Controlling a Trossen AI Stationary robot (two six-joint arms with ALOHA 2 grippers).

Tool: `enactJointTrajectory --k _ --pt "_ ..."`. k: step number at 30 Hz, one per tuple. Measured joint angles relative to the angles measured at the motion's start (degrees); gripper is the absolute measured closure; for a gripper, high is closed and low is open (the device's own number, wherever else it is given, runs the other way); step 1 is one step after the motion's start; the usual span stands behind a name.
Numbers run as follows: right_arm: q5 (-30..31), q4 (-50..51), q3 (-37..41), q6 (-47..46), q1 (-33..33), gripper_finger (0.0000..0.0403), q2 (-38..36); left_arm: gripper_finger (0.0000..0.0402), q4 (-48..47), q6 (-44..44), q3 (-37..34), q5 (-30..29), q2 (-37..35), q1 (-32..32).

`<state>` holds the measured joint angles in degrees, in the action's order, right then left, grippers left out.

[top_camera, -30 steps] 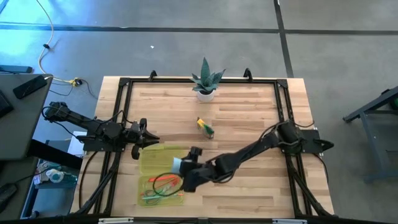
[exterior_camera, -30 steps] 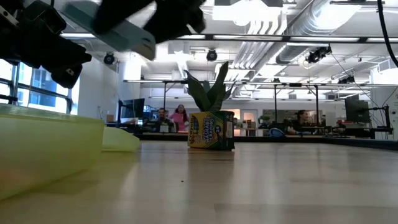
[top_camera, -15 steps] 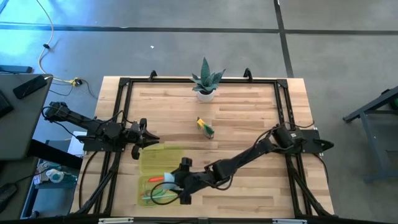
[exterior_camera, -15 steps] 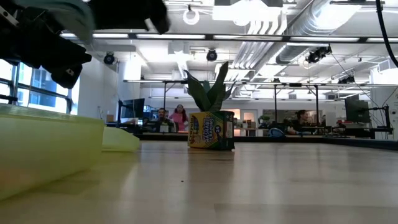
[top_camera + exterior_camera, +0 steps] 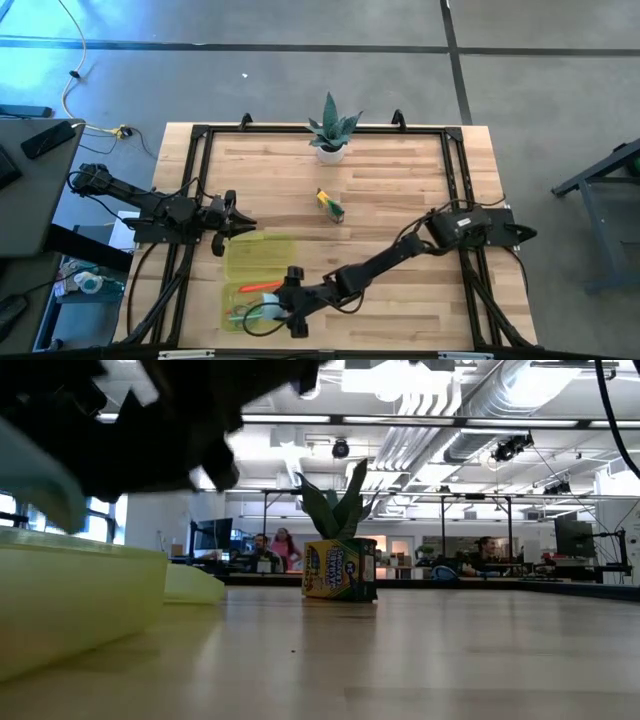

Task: Pack school essentials
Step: Put the blue sticky notes pad into the yellow supply box

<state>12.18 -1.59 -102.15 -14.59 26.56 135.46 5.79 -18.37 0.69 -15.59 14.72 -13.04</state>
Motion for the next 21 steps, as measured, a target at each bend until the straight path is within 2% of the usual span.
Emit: enactJointTrajectory --k 6,13,21 --pt "-1.1 -0.1 0.1 -3.3 -0.4 0.0091 1.3 0.0339 0.0 0.0 0.0 0.0 0.0 0.0" --pt "-0.4 0.5 0.1 -3.0 -0.7 0.0087 1.5 0.0339 0.0 0.0 0.0 0.0 0.0 0.0" --pt "0.1 2.0 0.1 -2.9 -0.7 0.001 1.5 0.0339 0.0 0.0 0.0 0.0 0.0 0.0"
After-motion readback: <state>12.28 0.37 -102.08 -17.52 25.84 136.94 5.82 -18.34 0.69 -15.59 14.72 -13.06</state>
